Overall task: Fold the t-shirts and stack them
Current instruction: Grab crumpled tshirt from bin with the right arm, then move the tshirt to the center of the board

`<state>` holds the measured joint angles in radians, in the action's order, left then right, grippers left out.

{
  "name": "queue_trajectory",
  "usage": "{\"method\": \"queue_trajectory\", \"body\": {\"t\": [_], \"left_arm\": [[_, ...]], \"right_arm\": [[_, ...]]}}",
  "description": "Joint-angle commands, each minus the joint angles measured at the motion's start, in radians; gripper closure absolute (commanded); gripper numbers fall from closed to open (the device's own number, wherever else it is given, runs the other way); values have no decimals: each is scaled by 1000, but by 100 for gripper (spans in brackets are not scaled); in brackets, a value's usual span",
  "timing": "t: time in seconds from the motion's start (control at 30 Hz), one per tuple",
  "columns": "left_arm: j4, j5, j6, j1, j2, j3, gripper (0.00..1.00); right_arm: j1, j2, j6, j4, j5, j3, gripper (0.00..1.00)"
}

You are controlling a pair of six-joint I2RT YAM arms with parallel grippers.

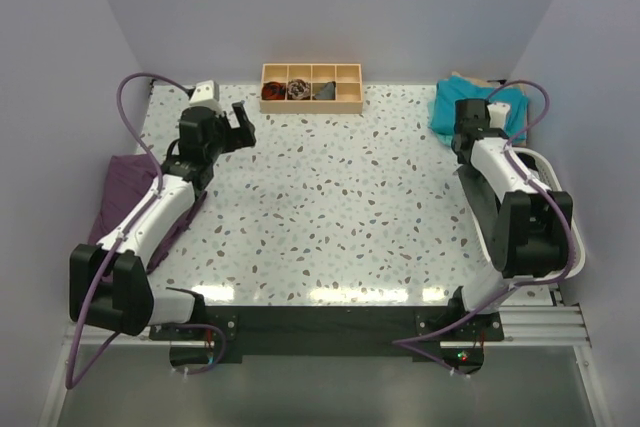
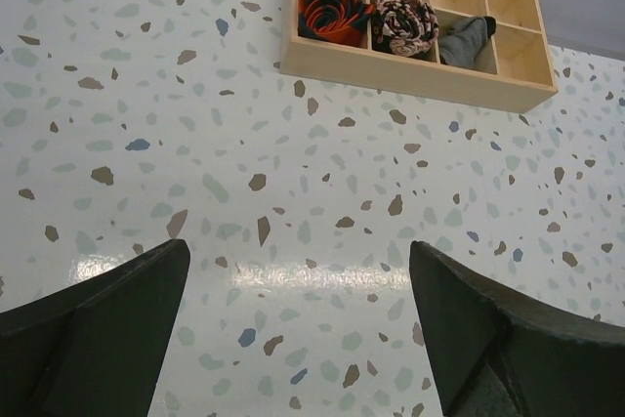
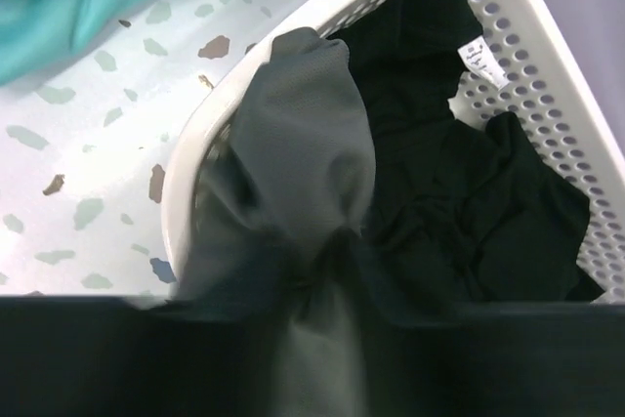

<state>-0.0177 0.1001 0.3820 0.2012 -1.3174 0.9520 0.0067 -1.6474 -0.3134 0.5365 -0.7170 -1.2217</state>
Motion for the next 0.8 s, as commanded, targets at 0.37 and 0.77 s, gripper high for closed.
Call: {"method": "queue_trajectory", "body": {"t": [0.37,0.77], "left_arm": [[32,-48,4,0,-31,47,0],[27,-48,21,1,3,45,0]], "right_arm": [[7,470,51,-64,452,28,100],[154,538,111,51,1220,-357,100]]}}
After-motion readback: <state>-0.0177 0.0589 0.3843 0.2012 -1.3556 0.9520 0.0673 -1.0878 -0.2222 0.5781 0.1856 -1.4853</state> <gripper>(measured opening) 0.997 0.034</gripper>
